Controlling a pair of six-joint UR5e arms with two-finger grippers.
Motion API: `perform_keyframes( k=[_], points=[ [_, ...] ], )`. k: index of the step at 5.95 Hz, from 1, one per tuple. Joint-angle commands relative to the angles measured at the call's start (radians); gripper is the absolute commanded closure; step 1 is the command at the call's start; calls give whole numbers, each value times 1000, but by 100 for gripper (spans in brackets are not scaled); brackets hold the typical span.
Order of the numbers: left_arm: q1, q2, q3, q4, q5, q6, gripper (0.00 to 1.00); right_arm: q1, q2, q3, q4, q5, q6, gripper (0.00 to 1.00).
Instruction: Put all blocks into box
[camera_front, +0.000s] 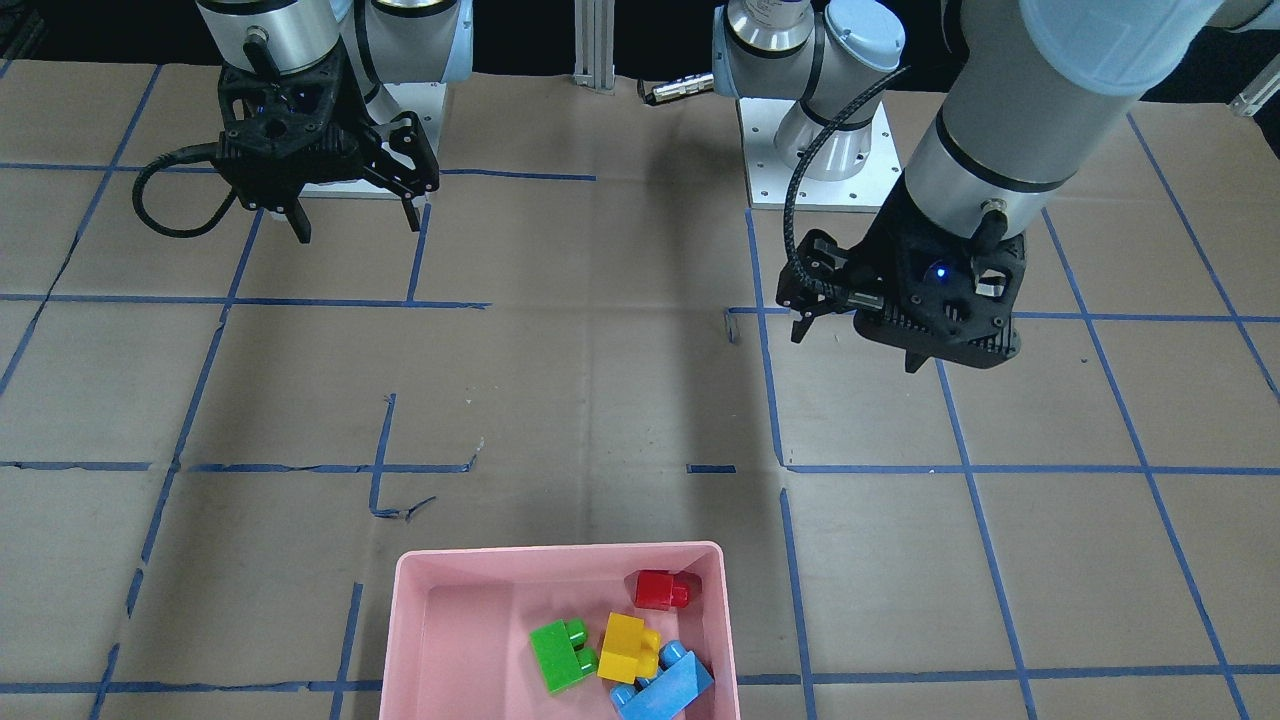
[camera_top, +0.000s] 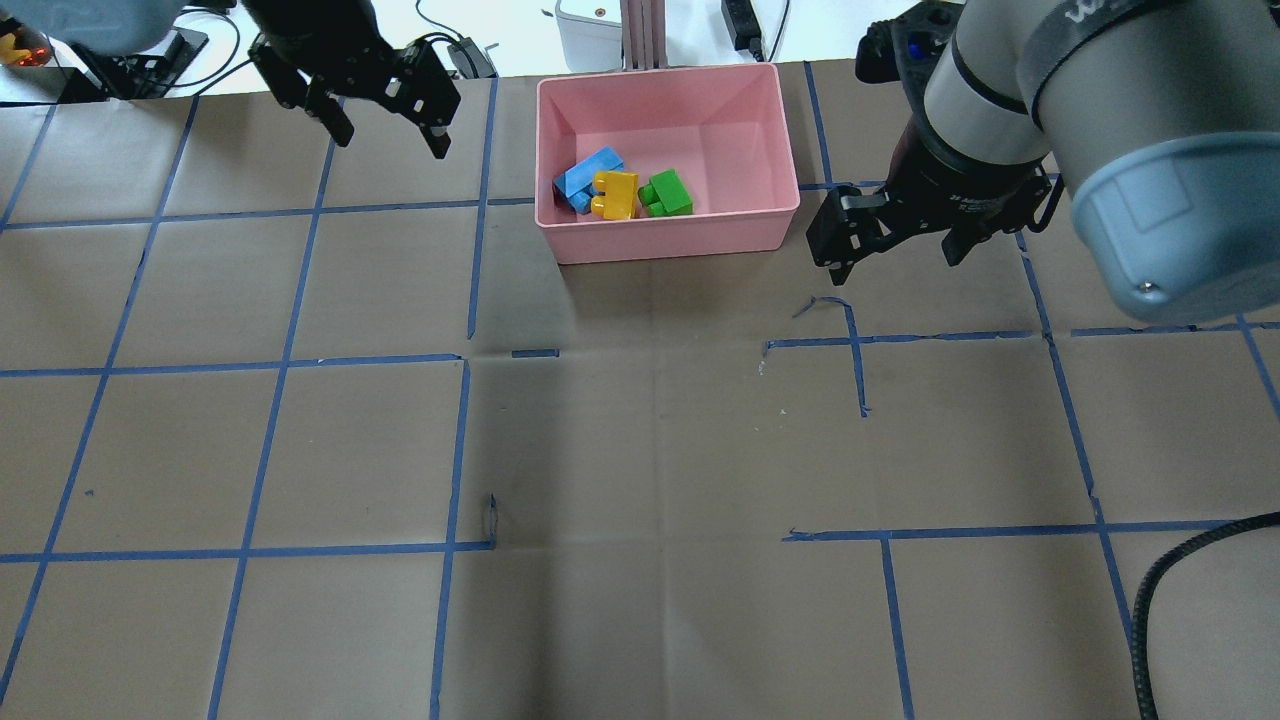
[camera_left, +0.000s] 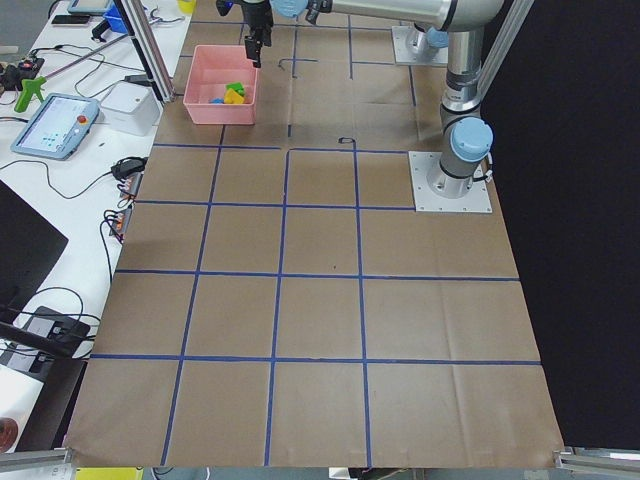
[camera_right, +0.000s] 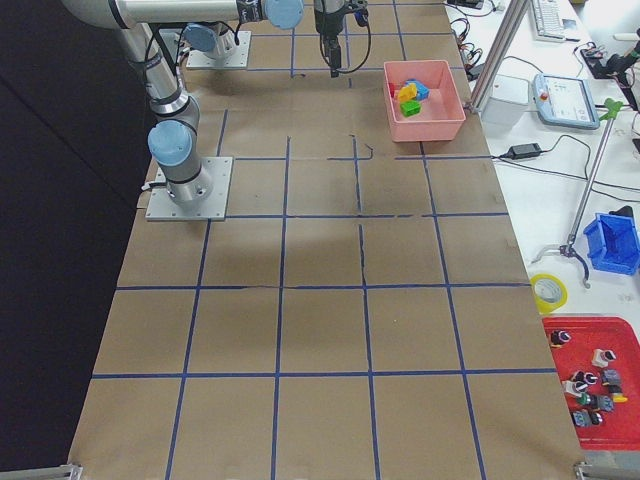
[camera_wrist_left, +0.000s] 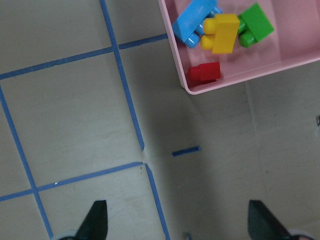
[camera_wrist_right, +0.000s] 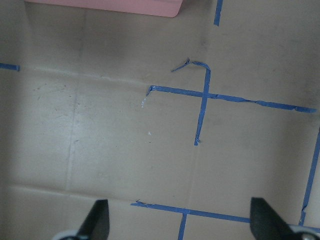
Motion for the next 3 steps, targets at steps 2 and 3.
perform_keyframes(
  k=[2,3],
  points=[
    [17,129,-127,43,6,0,0,-3,0,9,0,-1,6,0],
    [14,129,-104,30,7,-9,0,-3,0,9,0,-1,7,0]
  ],
)
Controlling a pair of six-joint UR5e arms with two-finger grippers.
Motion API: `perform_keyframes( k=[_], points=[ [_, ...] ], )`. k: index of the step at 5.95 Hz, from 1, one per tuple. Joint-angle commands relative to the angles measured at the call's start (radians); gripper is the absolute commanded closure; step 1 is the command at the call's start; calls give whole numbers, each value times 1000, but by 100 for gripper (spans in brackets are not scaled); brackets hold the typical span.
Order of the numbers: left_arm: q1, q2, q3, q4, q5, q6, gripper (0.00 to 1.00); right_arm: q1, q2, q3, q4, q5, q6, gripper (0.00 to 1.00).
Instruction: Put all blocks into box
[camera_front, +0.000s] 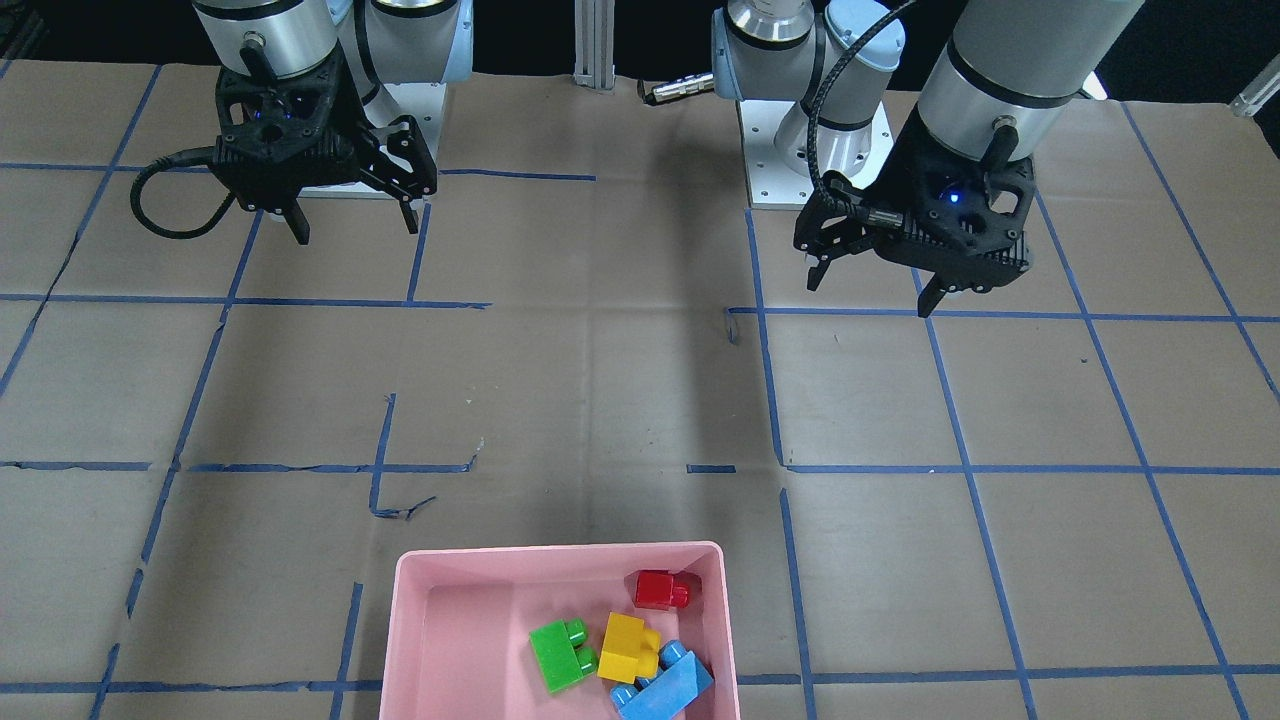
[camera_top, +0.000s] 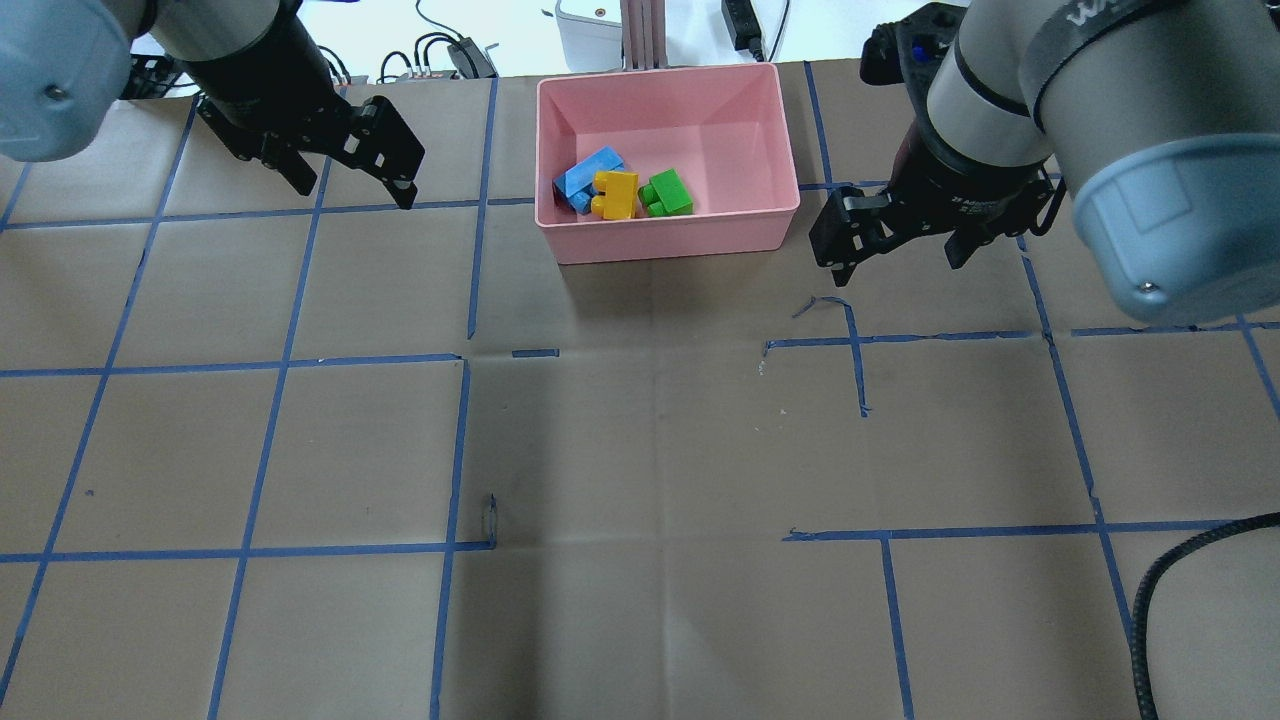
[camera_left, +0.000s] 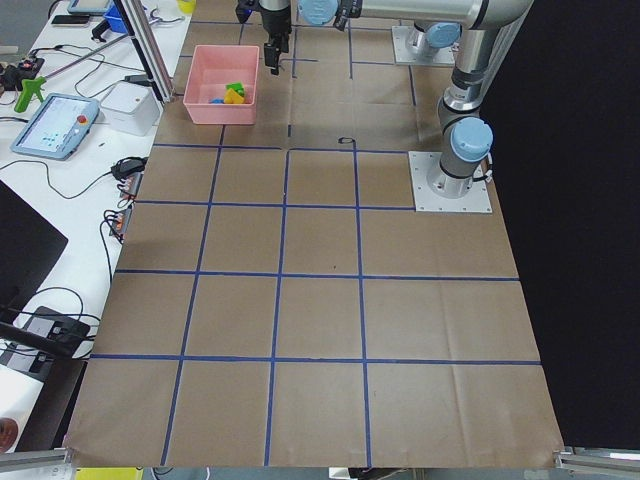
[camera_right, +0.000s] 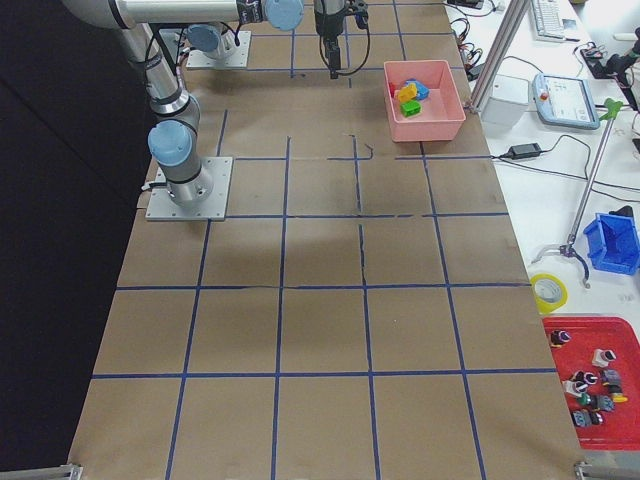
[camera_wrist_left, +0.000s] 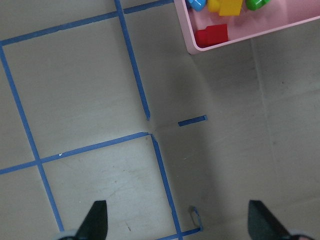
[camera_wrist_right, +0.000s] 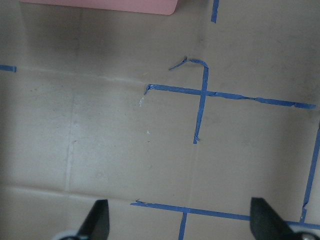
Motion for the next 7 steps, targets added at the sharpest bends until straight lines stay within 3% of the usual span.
perform_keyframes(
  k=[1,3,4,7],
  points=[
    [-2,5,10,-8,1,-15,0,0,1,5,0,0,0,0],
    [-1,20,-10,-7,7,-4,0,0,2,5,0,0,0,0],
    [-1,20,-12,-2,64,-1,0,0,5,5,2,0,-3,0],
    [2,19,-15,-2,1,-13,0,0,2,5,-1,0,-6,0]
  ],
)
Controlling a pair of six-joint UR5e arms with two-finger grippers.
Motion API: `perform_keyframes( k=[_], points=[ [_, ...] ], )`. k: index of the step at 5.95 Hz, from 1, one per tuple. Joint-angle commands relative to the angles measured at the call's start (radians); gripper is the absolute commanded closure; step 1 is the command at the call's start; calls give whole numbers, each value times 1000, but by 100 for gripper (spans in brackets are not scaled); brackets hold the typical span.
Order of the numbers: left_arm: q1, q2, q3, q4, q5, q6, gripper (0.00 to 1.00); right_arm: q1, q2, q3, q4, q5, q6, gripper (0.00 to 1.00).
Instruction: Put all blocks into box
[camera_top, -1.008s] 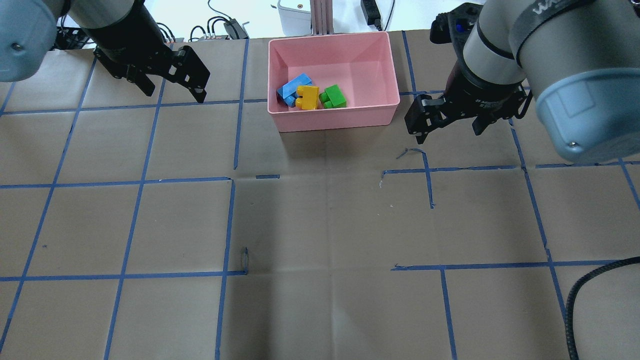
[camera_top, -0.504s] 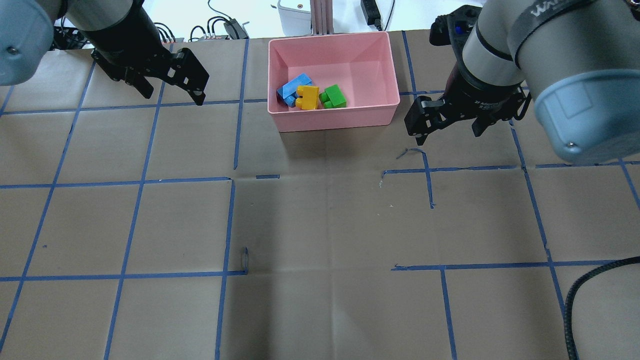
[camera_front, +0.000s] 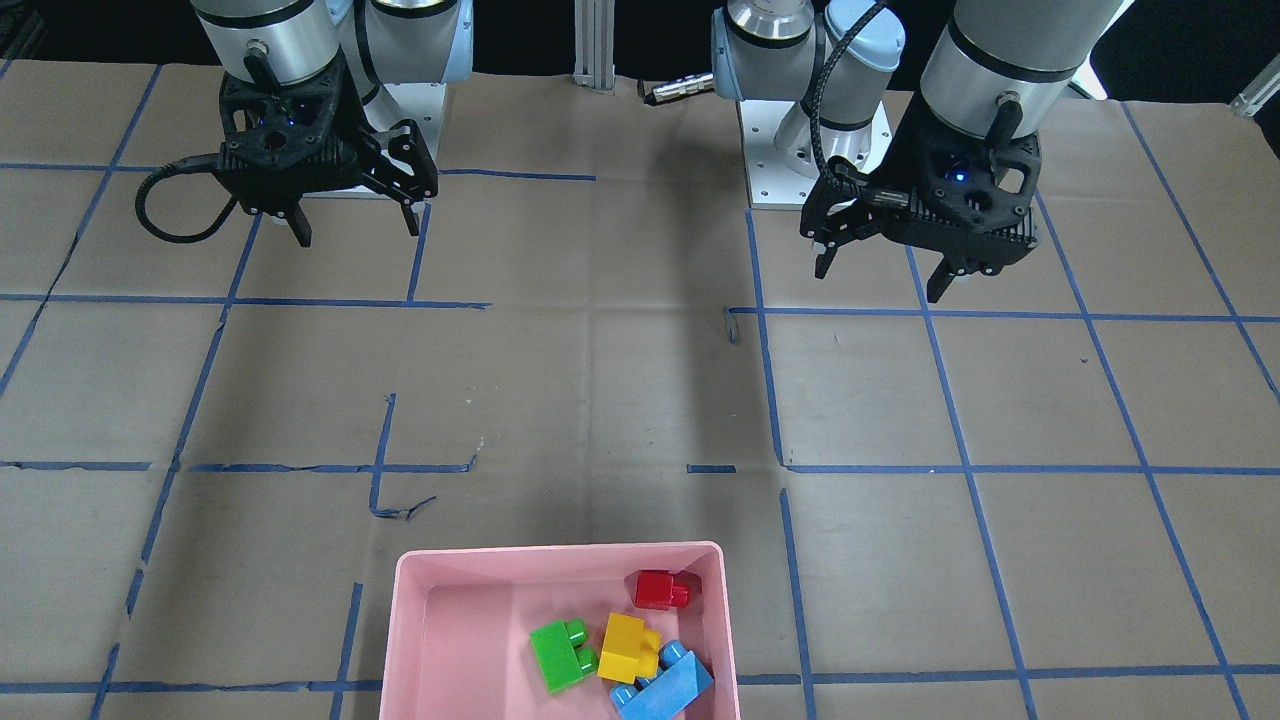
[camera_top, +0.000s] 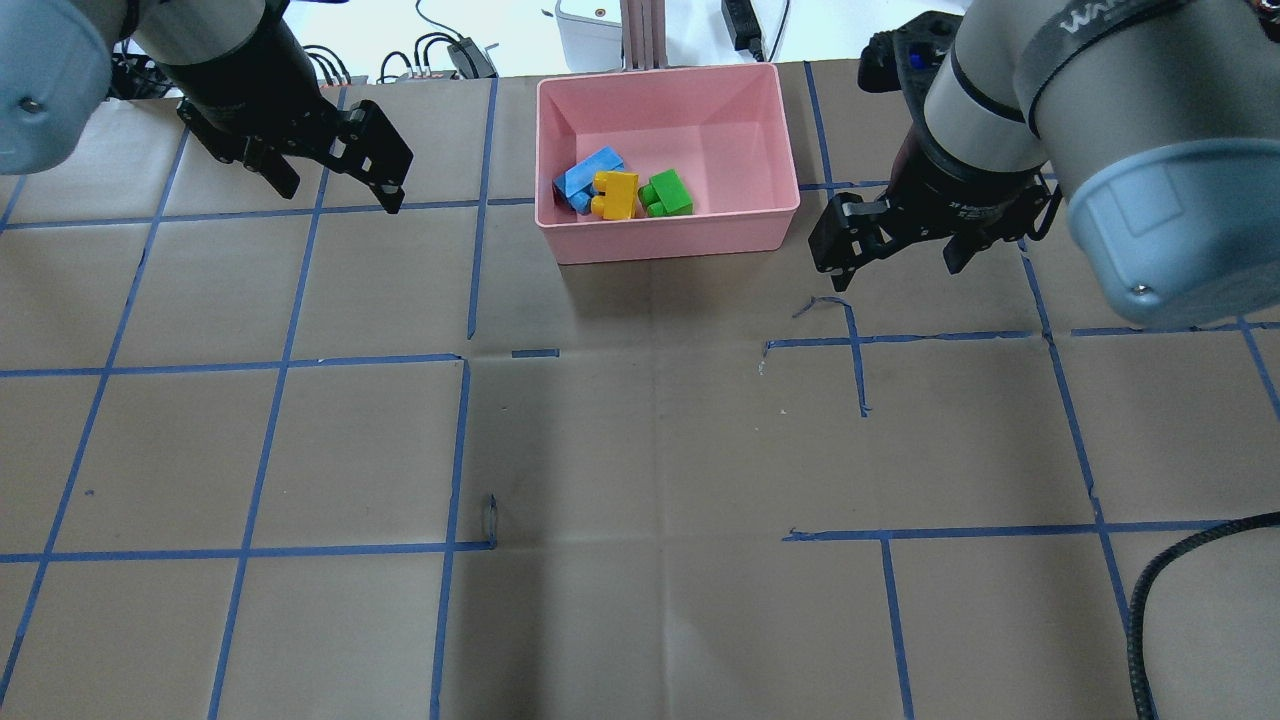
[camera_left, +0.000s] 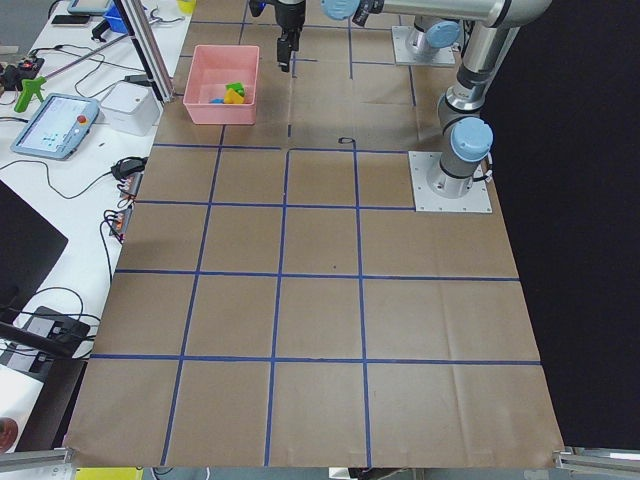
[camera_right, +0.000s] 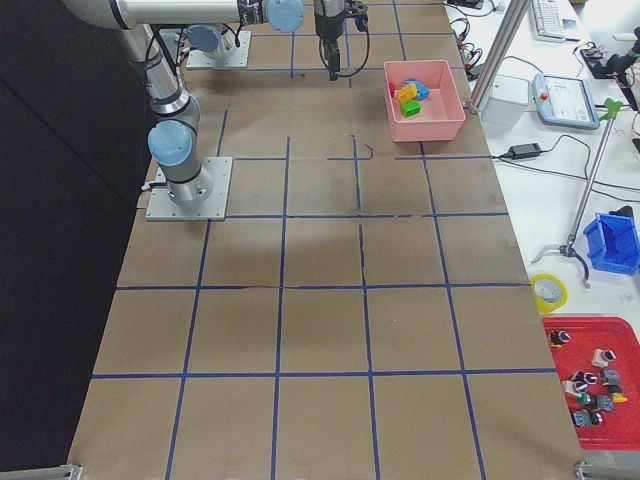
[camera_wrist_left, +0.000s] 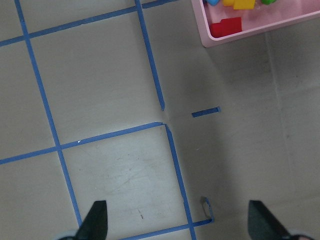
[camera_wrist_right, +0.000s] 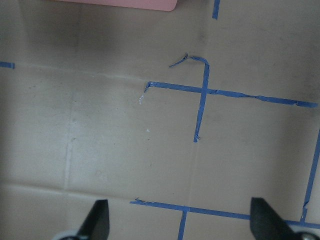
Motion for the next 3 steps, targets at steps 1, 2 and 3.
perform_keyframes(
  k=[1,2,3],
  points=[
    [4,1,-1,-1,-11,-2,0,2,-1,0,-1,2,1,0],
    [4,1,0,-1,-5,1,0,2,5,0,-4,2,-1,0],
    [4,1,0,-1,-6,1,0,2,5,-3,-4,3,1,0]
  ],
)
